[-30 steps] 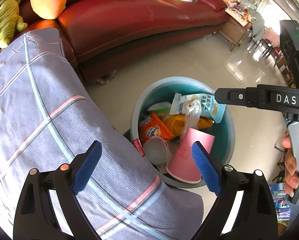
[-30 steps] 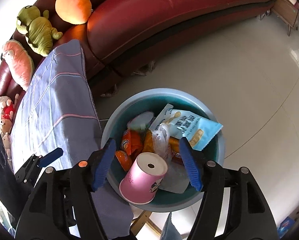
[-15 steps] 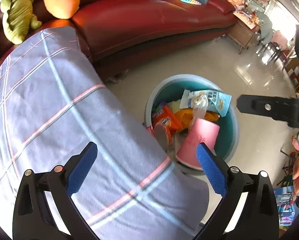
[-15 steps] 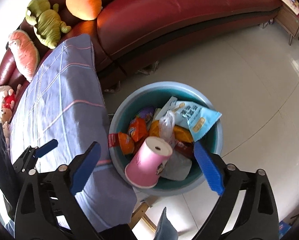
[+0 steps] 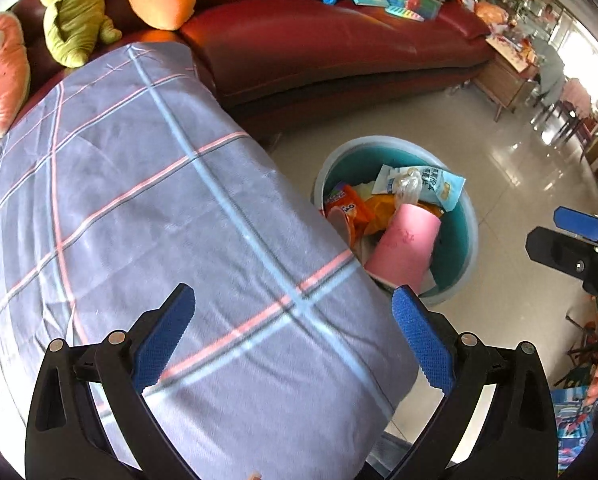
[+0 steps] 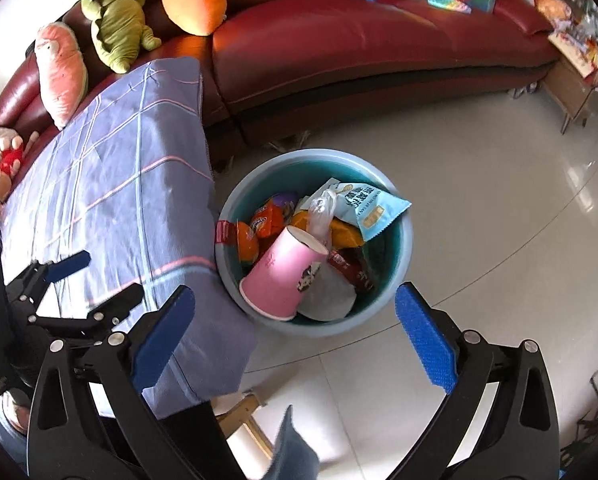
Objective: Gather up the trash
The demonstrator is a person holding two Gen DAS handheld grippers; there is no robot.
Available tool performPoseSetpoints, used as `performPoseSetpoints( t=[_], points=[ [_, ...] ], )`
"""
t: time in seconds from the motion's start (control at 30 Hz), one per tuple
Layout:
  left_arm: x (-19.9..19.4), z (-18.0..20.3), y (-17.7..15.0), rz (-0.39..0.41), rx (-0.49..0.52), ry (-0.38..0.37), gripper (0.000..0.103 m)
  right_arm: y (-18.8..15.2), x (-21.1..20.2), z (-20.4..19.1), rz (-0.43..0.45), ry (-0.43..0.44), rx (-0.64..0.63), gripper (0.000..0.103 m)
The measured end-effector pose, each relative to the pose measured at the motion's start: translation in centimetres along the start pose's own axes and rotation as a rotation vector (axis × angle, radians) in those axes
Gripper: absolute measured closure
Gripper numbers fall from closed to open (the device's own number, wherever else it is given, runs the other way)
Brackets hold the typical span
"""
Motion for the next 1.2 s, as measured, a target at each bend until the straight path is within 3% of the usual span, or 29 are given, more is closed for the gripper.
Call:
performPoseSetpoints(
  t=[0.57,1.2],
  points=[
    [-3.1,-1.5,-3.7,0.042,-0.040,0.039,0.004,-5.1,-3.2,-2.5,0.060,-0.022,-0.049,0.007],
    [-4.2,-1.2,-3.9,0.087,-0.036,0.052,0.004,-5.9,-2.3,-3.0,0.038,-0.017,-0.058,0.007]
  ],
)
Point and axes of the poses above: each gripper's, at about its wrist camera, not at the fingertips, and x roughly the way its jaws point, z to its right, y to its top, the point moved 1 cm from there along x, roughly the way its jaws point, and after that the axes turned 3 degrees about x, right-handed, at the moved point
